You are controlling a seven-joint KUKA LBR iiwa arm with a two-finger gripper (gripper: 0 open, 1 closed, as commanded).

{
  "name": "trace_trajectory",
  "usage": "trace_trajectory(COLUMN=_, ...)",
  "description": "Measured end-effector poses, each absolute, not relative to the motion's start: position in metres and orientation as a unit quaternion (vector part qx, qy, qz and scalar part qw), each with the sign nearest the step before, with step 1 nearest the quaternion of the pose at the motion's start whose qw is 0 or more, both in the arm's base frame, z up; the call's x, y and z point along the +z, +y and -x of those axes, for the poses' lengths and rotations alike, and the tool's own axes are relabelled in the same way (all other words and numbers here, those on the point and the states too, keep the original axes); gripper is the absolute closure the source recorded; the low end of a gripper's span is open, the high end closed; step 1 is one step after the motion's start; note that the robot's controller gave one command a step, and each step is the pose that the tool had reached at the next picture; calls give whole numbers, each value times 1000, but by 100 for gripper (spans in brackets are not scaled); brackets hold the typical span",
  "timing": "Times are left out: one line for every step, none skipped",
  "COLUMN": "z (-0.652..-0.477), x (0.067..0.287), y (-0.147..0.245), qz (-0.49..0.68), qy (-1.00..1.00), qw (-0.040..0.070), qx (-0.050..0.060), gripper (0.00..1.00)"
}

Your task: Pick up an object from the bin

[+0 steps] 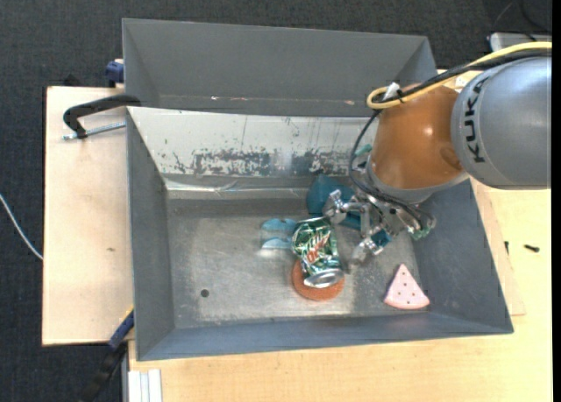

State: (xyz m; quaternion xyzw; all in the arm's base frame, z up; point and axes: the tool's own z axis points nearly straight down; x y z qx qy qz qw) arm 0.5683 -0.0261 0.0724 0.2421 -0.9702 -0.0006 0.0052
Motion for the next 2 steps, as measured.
trace_trajectory(z=-571, x=75, y=-26, qz=-241, qy=-970, qw=0, qx=1, gripper=100)
trace_trajectory(z=-568, x=72, y=-26, qz=-242, qy=-970, qw=5, qx=-1, gripper=0)
